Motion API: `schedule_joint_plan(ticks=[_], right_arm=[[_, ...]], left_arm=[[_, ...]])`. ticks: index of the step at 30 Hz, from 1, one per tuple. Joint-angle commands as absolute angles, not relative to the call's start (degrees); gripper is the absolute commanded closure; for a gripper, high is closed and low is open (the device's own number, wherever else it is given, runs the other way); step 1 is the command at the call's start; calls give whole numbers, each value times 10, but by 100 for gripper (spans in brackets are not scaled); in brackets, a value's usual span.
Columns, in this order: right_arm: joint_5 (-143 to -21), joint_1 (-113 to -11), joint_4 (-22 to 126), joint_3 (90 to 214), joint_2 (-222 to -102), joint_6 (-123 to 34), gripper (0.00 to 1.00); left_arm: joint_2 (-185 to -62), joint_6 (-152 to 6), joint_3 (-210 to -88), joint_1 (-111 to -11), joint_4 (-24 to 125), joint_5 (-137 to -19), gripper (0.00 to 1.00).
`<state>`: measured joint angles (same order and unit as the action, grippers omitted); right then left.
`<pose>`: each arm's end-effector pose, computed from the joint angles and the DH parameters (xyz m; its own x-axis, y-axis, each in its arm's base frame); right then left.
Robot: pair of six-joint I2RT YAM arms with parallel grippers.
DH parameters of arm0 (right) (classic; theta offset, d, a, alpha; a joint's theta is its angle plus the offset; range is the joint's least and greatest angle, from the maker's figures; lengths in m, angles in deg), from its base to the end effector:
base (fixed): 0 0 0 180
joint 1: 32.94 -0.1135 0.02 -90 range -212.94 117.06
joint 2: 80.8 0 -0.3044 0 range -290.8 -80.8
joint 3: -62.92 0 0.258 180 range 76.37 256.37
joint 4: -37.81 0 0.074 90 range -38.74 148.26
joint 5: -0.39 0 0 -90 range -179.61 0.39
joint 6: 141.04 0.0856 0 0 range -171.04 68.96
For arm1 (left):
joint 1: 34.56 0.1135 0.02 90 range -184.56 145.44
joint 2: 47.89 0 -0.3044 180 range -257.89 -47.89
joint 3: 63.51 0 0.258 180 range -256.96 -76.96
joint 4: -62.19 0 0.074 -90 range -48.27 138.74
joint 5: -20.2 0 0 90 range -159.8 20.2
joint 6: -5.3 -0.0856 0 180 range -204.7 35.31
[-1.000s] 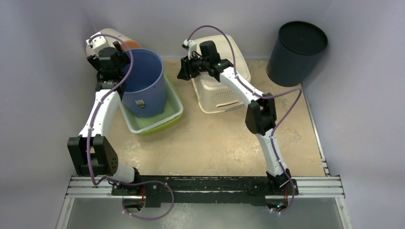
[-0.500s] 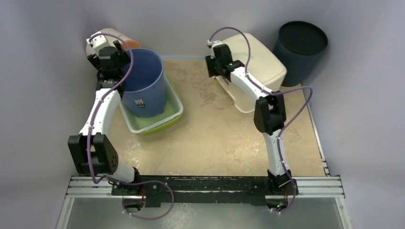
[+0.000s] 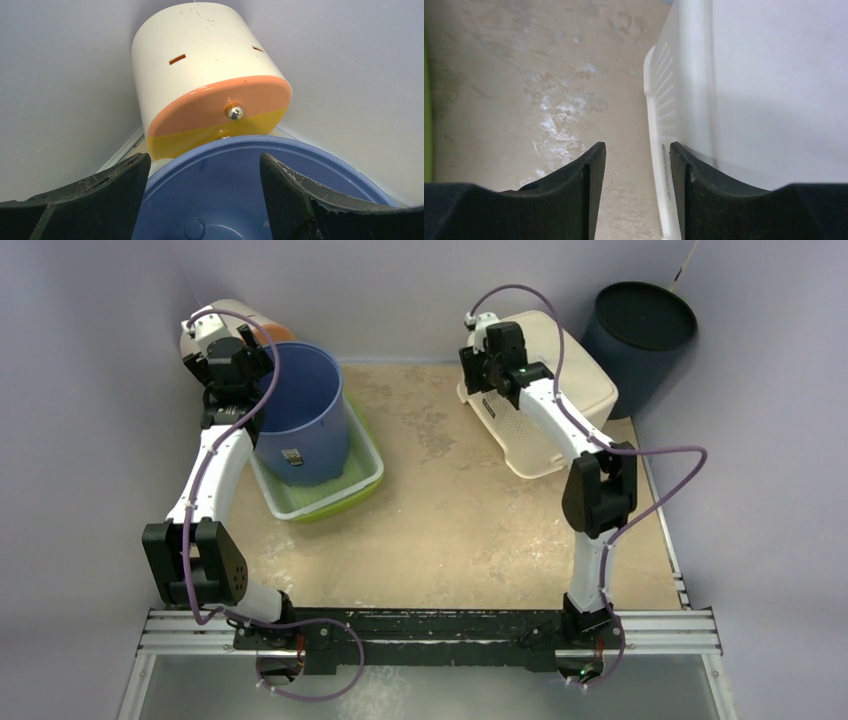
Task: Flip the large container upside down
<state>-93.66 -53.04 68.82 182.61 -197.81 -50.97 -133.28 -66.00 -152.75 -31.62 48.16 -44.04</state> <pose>0.5245 0.1855 0.3211 -0.4460 -0.1619 -0.8803 -0.2839 0.9583 -0.0324 0.3992 0.0578 0.4075 -0.0154 -0.2899 -0.9569 -0.5050 0.8283 -0.2428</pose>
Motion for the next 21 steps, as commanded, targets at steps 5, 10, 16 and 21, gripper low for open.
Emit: schedule_joint_plan(ticks=[5,10,16,21], right_arm=[[-835,-572,682,1867,-1896,-563,44],[-795,-601,692,1879,-1891,-557,43],[-756,-602,675,1858,-1877,-538,43],[-711,-605,710,1909,-1905,-535,43]], left_arm=[[-1326,-647,-1540,-317,436,-453,23],[-1318,-626,-1542,-324,408,-501,33],[-1299,-633,-1590,-368,339,-514,37],[-1277,-637,-1619,-368,307,-525,37]])
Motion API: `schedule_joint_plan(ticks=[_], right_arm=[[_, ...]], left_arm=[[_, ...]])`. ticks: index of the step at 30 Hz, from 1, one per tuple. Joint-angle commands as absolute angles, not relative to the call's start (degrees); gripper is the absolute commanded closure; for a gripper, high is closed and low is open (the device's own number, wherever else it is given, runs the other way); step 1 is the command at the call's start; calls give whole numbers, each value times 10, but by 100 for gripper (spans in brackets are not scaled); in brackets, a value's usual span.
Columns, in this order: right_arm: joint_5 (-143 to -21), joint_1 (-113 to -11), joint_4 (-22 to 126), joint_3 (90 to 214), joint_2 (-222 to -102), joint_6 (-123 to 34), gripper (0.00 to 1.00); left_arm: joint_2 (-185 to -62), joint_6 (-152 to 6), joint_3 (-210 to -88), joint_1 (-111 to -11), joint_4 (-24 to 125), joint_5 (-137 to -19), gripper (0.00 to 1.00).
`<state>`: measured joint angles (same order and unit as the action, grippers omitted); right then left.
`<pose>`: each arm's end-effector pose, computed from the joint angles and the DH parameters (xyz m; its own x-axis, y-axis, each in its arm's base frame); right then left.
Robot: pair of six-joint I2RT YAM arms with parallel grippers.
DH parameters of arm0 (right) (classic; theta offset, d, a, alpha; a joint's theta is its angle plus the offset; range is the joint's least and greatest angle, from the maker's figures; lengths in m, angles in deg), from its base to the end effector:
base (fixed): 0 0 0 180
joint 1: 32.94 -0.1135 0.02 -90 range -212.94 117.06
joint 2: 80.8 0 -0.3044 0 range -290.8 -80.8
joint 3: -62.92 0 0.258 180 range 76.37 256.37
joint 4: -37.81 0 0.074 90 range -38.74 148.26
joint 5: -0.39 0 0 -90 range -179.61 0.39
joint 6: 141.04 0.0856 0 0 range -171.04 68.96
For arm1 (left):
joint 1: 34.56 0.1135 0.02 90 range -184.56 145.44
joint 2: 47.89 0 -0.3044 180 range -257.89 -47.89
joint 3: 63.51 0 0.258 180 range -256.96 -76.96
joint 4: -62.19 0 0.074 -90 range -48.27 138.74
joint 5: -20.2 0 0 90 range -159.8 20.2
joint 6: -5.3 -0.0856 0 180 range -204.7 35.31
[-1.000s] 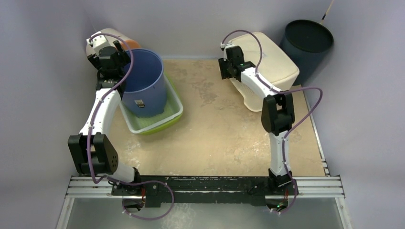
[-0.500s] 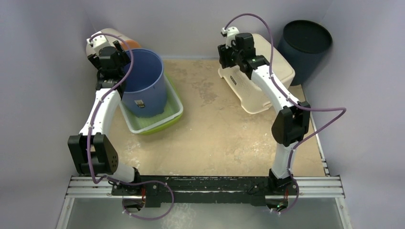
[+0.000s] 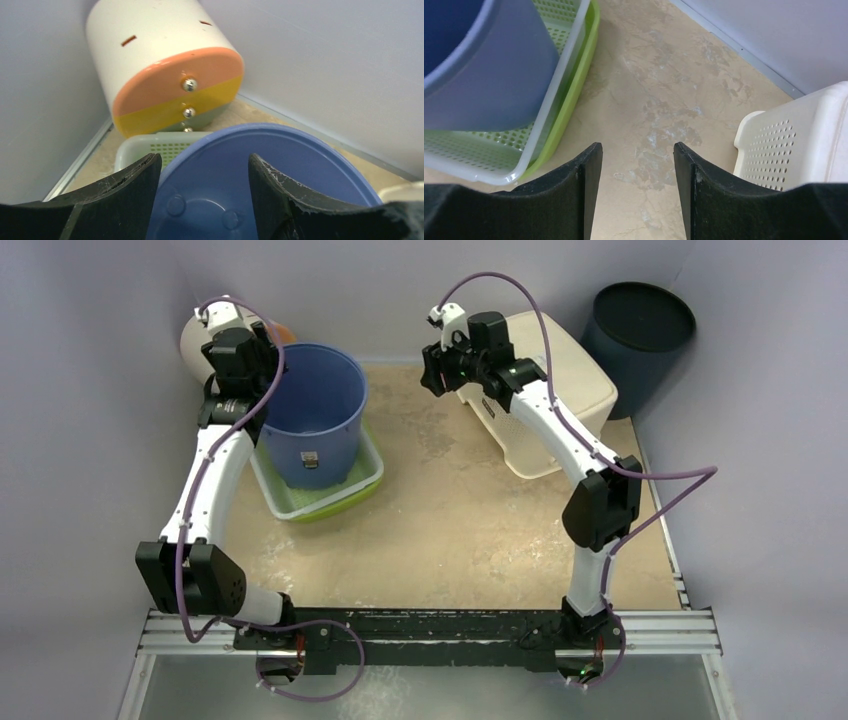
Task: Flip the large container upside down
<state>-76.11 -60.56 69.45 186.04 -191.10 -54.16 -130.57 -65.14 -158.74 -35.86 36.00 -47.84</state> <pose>0.4568 0.2616 0.4055 -0.2502 -0.1907 -0.9492 -0.6612 0.7499 0.0237 0.3827 0.0233 0.4353 -0.1076 -0.3081 -0.9452 -0.4015 0.8833 -0.2423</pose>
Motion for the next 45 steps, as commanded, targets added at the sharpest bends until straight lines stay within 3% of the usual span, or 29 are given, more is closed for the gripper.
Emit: schedule_joint_plan(ticks=[1,7,16,25,35,45], right_arm=[[-708,-607,712,1913,-1905,-535,43],[-706,-623,731,1959,-1909,-537,42],[-697,-665,782,2036,-1944,-539,42],[-771,-665,767,1996,-1918,-512,42],[-838,-610,761,1974,-1887,-465,38],[-766,-535,730,1888,-1837,-437,39]], left_arm=[[-1275,-632,-1616,-368,306,-537,37],[-1257,-611,-1557,-368,324,-546,38],[-1255,-636,-1577,-368,311,-543,35],[-1288,-583,-1668,-393,293,-726,39],[-1296,-573,-1642,-542,256,-636,44],[-1318,-592,-1653,-551,196,-487,49]])
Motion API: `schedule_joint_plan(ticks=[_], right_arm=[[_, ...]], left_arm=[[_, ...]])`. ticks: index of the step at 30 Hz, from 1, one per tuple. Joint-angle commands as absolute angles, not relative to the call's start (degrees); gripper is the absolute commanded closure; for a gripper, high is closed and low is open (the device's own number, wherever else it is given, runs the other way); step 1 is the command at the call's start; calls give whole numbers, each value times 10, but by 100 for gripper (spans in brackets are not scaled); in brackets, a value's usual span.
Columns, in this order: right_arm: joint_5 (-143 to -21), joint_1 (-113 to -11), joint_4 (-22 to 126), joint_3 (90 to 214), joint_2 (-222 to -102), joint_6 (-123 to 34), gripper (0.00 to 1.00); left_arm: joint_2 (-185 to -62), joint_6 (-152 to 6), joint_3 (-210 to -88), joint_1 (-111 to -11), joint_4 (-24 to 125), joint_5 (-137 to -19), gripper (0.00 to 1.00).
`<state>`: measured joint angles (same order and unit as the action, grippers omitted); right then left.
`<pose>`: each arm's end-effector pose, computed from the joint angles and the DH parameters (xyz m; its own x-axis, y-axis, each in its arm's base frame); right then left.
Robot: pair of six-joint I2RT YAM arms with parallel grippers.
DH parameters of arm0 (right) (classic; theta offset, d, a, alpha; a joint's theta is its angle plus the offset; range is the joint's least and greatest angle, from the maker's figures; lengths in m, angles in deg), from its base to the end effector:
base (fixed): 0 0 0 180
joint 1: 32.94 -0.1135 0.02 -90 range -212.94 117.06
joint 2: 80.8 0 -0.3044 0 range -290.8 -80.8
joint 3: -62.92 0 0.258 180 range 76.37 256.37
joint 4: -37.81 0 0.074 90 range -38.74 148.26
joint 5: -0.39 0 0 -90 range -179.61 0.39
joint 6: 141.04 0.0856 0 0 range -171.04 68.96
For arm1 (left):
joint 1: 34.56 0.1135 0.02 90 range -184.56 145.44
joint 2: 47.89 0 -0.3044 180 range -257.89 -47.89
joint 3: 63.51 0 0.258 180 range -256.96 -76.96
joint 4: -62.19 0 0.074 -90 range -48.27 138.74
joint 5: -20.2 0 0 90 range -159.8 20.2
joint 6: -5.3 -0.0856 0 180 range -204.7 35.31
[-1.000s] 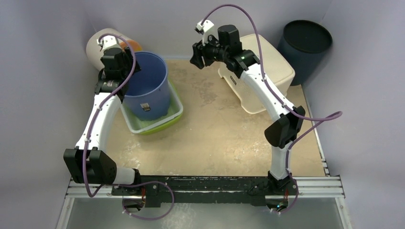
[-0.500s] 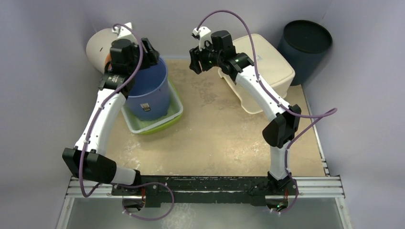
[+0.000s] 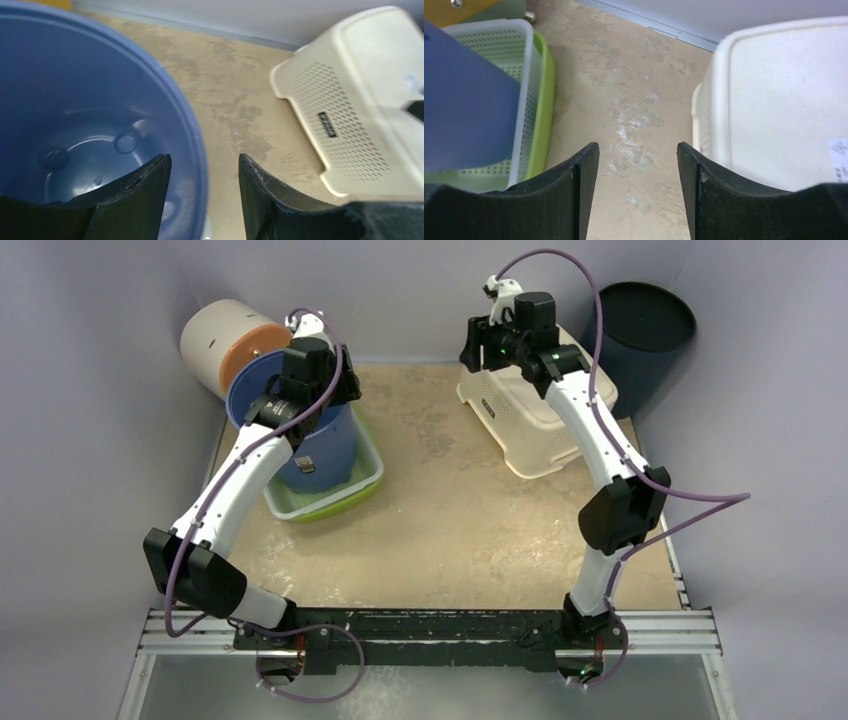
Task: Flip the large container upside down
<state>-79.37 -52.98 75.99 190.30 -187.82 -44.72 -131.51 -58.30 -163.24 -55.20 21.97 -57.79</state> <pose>0.4660 0.1862 0.4459 -0.3404 -0.0088 -0.9402 -0.4615 0.8728 0.1589 0.3600 -0.1166 0.4232 -0.4167 -0.3078 -0.8554 -0.0204 0.9439 -0.3297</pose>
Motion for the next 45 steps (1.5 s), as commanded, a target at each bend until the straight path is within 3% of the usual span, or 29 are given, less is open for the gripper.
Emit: schedule_joint_plan(ticks=[1,15,21,24,28,45], right_arm=[[-766,-535,730,1883,-1835,-437,39],[-801,-524,743,1848,-1813,-454,39],[-800,-501,748,1853,-1800,-451,39],[-798,-478,749,1851,-1790,-451,40],[-796,-448,747,1837,-1776,-449,40],[-780,-381,730,1796,-1749,-426,41]], left_arm=[[-1317,-594,-1653,-551,196,-476,49],[-1357,-592,-1647,-568,185,-491,58],[-1363,-594,-1639,-570,174,-475,72],[-1364,-603,-1655,-571,163,-474,72],[-1375,-621,-1697,-571,136,-457,100],[-1405,-661,-1967,-571,107,-383,100]])
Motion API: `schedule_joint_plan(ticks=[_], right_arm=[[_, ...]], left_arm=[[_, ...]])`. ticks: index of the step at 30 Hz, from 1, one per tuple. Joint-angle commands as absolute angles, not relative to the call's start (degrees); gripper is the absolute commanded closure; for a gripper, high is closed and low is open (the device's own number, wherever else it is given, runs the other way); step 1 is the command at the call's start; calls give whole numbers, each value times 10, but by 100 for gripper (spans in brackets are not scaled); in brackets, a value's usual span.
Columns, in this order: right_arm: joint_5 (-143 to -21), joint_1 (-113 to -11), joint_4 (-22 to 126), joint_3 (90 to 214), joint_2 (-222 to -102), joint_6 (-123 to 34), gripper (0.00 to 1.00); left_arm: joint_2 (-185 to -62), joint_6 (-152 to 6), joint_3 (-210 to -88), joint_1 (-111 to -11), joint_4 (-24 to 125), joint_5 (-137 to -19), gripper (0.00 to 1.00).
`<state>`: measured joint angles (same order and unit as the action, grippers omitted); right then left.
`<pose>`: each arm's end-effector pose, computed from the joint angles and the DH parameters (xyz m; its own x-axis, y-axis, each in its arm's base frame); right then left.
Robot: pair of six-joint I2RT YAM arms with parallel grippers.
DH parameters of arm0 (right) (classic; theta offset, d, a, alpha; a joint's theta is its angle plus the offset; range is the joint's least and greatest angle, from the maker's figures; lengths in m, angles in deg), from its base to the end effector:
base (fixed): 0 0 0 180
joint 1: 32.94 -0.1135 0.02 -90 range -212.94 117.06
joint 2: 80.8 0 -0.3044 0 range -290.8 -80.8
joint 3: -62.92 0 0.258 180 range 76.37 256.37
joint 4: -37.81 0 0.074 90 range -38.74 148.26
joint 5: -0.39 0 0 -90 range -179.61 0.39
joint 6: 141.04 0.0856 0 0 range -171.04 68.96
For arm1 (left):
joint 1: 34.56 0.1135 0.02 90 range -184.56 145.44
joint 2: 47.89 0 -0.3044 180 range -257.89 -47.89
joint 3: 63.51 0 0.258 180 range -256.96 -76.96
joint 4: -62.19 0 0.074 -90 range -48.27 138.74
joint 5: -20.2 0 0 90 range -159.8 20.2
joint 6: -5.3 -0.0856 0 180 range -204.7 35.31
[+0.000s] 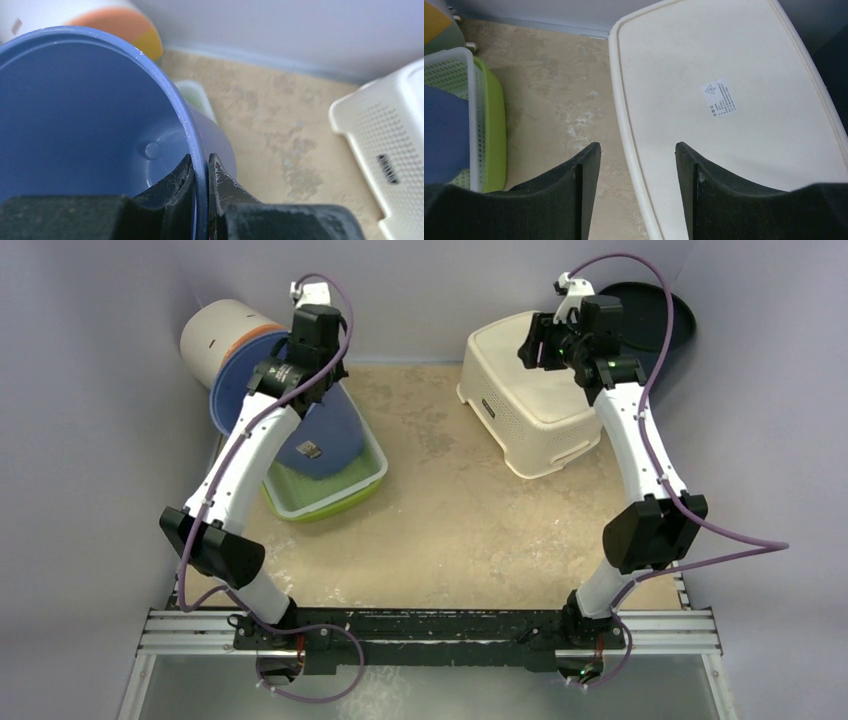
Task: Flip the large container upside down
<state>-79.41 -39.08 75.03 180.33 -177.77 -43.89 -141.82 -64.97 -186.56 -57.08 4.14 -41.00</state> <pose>0.4460 0.0632 0.4601 -0.3189 0.0889 -0.9436 -0.2360 0.9568 0.1699 0.3822 -0.1138 0.4707 -0.4024 -0.1534 -0.9025 -0.2015 0.9765 -0.0761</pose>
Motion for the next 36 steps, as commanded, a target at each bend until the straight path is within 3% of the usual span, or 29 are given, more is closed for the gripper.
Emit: schedule_joint_plan(ticks=[1,10,17,30,36], right_arm=[[-781,-379,729,1794,-1749,-424,42],[-788,-354,720,1776,-1741,-417,43],[-789,-333,716,1760,-1732,-415,43],[-795,-322,717,1758,-1724,-419,43],[-798,-320,715,1752,-1719,-419,43]], left_arm=[[-1408,-658,-1984,-571,111,-389,100],[-1392,-584,-2002,-571,200,-483,100],[-1349,-448,-1852,-571,378,-634,100],[-1314,-231,-1722,-567,567,-822,100],[-1270,-71,-1545,-560,822,-853,100]])
